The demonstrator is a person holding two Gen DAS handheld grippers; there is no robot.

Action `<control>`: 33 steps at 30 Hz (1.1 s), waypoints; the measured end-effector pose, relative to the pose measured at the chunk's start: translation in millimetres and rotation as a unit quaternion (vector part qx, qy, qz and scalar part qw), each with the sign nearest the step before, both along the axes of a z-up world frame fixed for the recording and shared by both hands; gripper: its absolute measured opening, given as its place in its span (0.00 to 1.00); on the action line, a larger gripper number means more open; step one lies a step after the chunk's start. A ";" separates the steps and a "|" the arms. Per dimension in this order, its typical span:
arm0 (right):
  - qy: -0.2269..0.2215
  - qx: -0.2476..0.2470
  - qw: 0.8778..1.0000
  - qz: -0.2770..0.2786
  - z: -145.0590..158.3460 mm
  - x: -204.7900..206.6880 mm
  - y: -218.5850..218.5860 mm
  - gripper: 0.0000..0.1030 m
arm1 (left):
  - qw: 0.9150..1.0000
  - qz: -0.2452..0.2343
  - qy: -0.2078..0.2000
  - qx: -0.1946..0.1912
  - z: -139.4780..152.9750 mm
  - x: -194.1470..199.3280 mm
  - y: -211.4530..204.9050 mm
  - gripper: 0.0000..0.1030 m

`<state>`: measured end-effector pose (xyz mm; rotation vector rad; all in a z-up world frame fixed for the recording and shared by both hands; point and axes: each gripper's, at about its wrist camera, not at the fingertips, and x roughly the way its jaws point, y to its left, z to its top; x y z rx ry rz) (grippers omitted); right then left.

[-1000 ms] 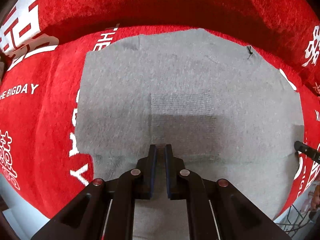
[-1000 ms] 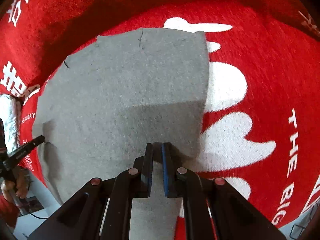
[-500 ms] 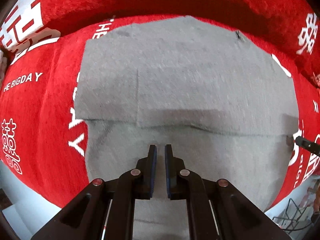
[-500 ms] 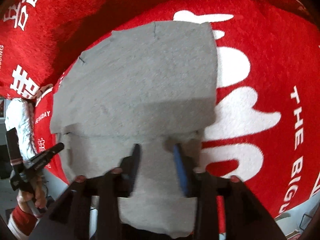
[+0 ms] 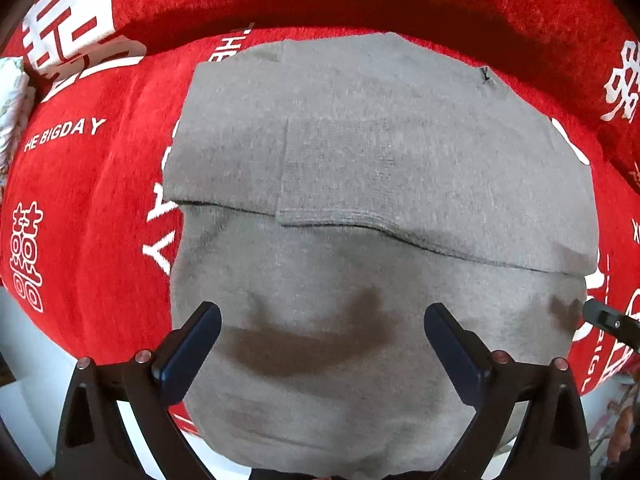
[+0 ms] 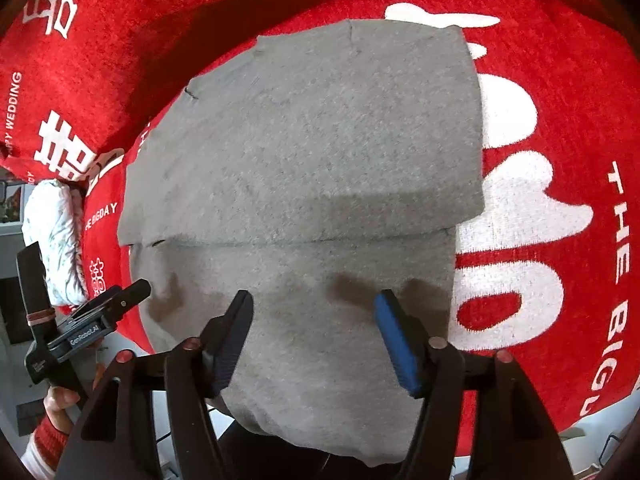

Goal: Fold small clothes

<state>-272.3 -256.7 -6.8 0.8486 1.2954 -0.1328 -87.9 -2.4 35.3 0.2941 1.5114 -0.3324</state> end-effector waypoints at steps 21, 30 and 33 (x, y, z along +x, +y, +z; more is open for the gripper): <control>0.012 0.033 0.999 0.000 -13.4 -20.9 11.1 0.76 | 1.000 0.010 0.002 0.005 -0.2 -20.0 10.2 0.99; 0.021 0.052 0.998 -0.022 -26.2 -41.5 43.9 0.76 | 1.000 -0.012 0.011 -0.007 -13.3 -36.1 37.9 0.99; 0.023 0.061 0.998 -0.028 -31.7 -51.2 57.2 0.76 | 1.000 -0.009 0.014 -0.011 -15.8 -43.6 54.3 0.99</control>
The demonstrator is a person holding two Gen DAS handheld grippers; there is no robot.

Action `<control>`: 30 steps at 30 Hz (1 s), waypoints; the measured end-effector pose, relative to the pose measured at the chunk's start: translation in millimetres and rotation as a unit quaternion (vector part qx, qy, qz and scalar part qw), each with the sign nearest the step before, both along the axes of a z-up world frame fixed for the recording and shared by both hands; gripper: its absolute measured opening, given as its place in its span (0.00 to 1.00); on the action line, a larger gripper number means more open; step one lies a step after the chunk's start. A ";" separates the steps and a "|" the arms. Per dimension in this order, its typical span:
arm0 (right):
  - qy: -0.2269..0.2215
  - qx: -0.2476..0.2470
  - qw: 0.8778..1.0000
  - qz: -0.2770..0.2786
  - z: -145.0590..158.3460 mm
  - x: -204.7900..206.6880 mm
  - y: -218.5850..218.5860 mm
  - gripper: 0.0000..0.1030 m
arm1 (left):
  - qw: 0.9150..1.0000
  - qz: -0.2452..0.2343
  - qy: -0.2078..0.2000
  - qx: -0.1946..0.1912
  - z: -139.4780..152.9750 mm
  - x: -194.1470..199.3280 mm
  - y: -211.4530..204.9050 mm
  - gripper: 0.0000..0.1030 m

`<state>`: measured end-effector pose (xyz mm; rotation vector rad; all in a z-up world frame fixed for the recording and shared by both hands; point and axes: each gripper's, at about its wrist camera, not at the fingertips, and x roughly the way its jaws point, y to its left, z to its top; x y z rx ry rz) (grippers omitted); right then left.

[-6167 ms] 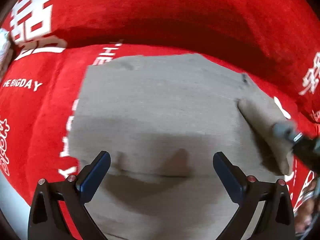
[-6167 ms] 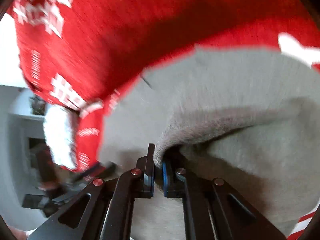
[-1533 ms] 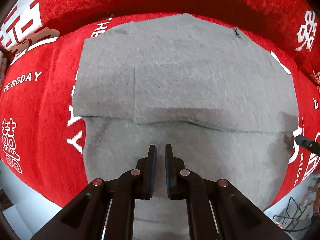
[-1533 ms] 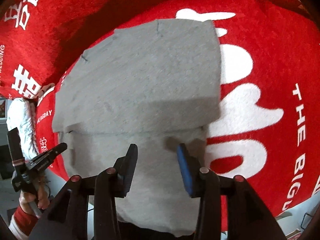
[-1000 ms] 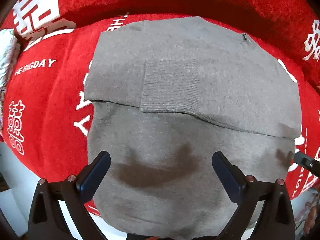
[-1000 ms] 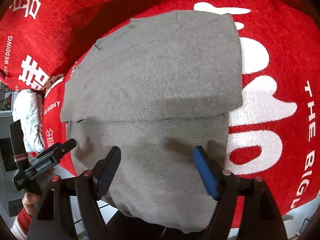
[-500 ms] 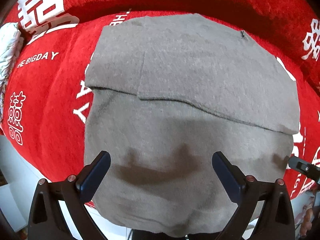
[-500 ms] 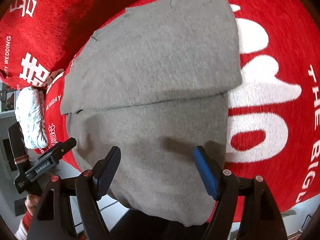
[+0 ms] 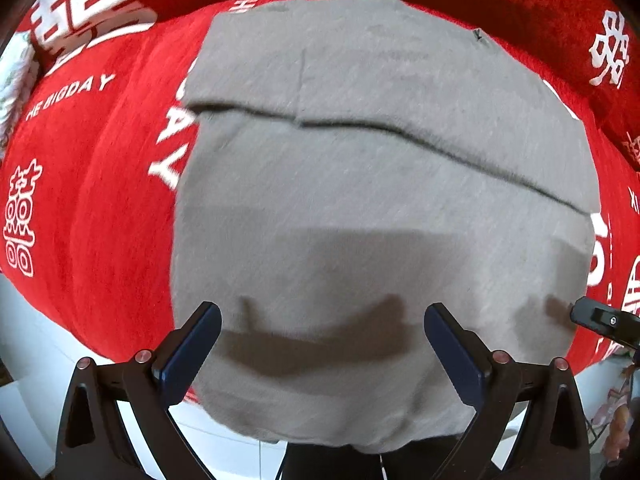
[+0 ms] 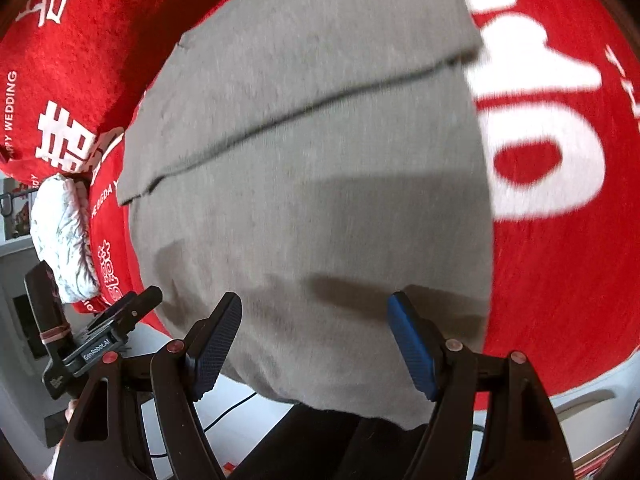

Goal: Fold small clothes

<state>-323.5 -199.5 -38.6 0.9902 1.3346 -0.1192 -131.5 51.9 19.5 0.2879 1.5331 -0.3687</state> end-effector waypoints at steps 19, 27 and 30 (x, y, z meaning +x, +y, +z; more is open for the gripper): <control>0.026 0.042 0.999 -0.015 -33.0 -81.1 37.7 0.76 | 0.998 0.000 0.066 -0.003 -35.4 -43.2 96.3 0.99; 0.073 0.066 0.995 -0.010 -86.6 -125.3 57.3 0.76 | 0.989 0.047 0.142 -0.017 -82.8 -72.0 130.2 0.99; 0.074 0.076 0.994 -0.020 -106.1 -129.4 62.8 0.76 | 0.983 0.072 0.167 -0.031 -102.6 -75.4 137.4 0.99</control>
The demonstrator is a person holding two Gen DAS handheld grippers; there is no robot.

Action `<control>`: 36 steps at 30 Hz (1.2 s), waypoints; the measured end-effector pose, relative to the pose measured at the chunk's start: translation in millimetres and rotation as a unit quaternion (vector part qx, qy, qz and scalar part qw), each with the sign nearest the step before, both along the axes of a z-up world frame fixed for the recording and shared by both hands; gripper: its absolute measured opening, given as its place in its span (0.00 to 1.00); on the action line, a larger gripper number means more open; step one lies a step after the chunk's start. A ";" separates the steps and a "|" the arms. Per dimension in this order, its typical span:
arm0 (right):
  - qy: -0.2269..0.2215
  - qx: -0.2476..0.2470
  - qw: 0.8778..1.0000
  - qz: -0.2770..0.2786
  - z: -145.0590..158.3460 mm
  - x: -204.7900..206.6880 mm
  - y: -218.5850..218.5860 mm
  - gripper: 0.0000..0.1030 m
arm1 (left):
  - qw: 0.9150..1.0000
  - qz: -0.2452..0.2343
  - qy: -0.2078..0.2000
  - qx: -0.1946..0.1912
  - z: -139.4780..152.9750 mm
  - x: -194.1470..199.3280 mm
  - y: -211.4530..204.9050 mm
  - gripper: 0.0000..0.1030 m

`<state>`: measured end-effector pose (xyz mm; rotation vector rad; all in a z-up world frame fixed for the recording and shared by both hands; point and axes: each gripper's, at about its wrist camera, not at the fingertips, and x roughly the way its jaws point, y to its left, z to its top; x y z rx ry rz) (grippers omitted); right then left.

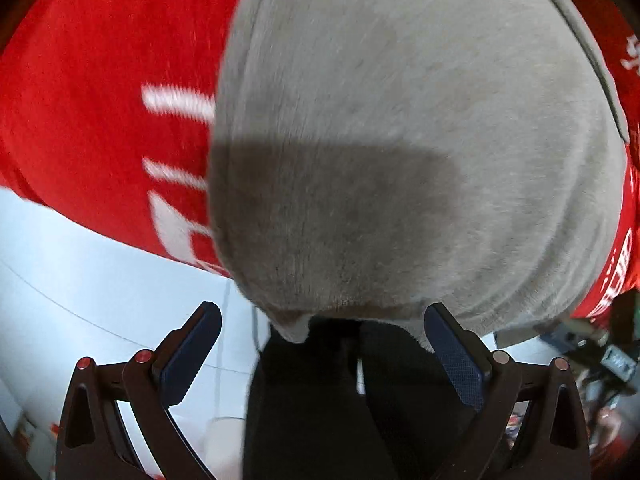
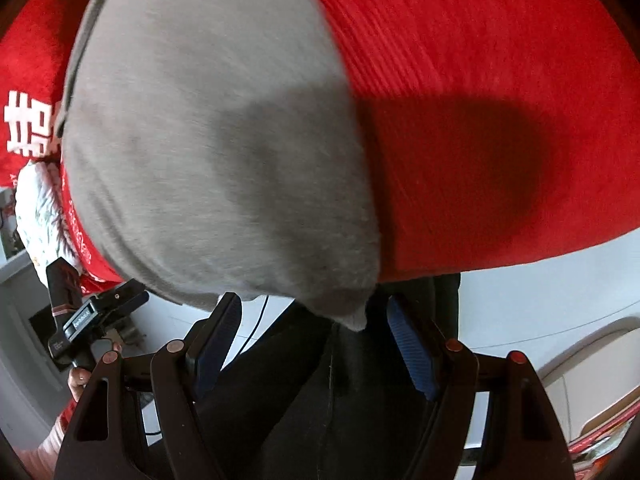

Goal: Fold small clothes

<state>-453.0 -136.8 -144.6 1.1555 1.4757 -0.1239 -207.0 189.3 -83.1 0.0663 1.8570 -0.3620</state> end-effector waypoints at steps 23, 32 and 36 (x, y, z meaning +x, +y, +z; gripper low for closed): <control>-0.179 0.093 0.978 -0.058 77.1 22.9 -15.4 0.08 | 0.982 0.002 0.012 -0.190 69.6 43.7 33.7 0.11; -0.222 0.023 0.971 -0.084 118.7 101.2 -97.8 0.02 | 0.977 -0.016 -0.098 -0.190 111.1 129.5 -8.1 0.11; -0.179 -0.079 0.976 0.098 138.3 129.7 -67.3 0.10 | 0.982 -0.050 -0.125 -0.134 113.5 133.7 -18.7 0.12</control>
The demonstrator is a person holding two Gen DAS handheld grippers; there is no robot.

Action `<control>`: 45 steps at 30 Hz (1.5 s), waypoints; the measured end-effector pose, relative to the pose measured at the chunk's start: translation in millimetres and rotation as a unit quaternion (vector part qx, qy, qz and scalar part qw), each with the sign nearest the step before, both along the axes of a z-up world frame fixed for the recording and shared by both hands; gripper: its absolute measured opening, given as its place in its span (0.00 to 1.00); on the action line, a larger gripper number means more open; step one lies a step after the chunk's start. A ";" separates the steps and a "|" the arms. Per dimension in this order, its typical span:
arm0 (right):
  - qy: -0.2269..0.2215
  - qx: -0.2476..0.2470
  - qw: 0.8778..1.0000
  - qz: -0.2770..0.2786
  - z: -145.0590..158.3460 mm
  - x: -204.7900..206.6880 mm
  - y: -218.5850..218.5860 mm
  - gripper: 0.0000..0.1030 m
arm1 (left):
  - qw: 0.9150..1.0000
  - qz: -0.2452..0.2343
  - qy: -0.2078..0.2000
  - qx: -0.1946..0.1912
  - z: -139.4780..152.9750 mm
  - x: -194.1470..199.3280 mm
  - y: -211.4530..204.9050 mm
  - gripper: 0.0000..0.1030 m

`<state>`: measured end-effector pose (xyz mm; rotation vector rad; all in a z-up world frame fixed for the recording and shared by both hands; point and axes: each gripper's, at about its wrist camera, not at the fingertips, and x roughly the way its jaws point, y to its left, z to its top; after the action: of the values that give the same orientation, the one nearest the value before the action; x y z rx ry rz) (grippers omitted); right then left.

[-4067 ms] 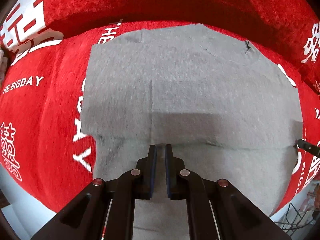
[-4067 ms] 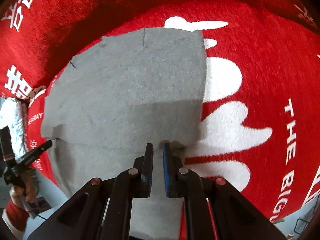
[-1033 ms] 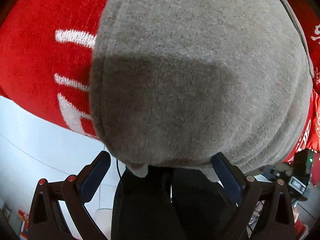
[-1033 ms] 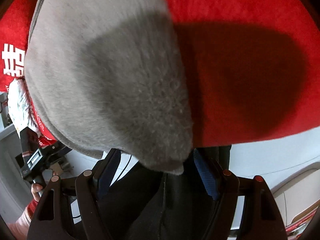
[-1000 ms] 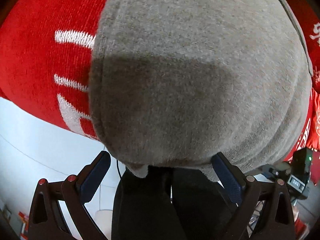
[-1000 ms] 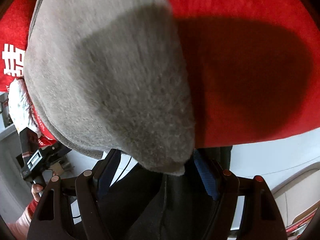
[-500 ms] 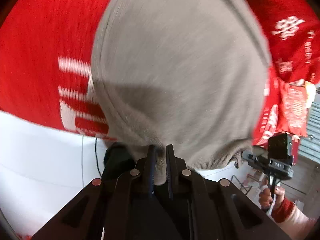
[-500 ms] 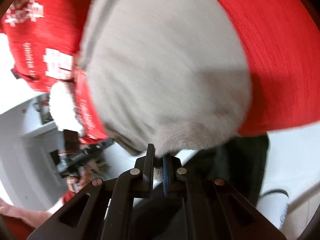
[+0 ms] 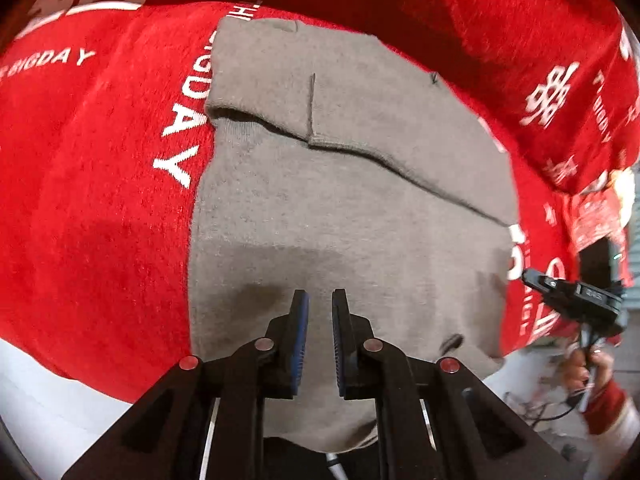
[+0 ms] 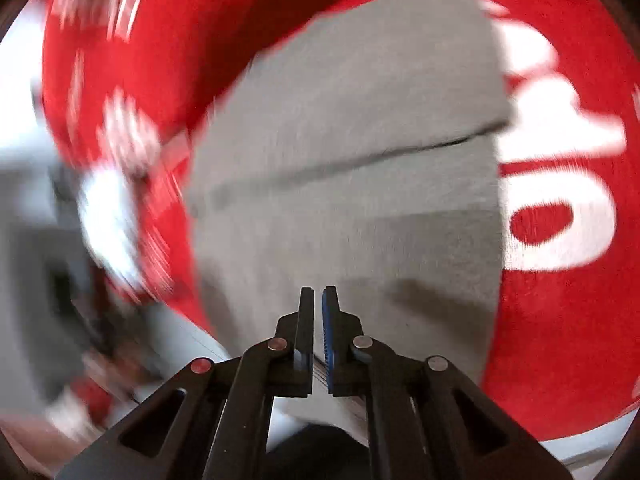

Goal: Fold small clothes

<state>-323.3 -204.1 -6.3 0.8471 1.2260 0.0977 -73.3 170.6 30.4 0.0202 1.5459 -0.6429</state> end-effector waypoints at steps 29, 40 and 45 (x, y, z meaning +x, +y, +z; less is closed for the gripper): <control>0.008 -0.051 0.991 -0.120 -13.3 53.7 -96.9 0.06 | 0.984 0.029 -0.143 0.098 52.7 40.8 -28.9 0.98; 0.038 -0.006 0.994 -0.099 -45.1 61.8 -94.8 0.10 | 0.989 -0.077 -0.050 0.112 -19.8 38.2 -105.7 0.97; 0.038 0.004 0.996 -0.086 -46.7 61.1 -102.1 0.10 | 0.991 -0.057 -0.033 0.117 -39.5 45.8 -112.8 0.86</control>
<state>-262.3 -306.2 -53.0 0.9675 1.2192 -0.0689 -27.5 57.8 -9.2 0.3057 1.5563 -0.5407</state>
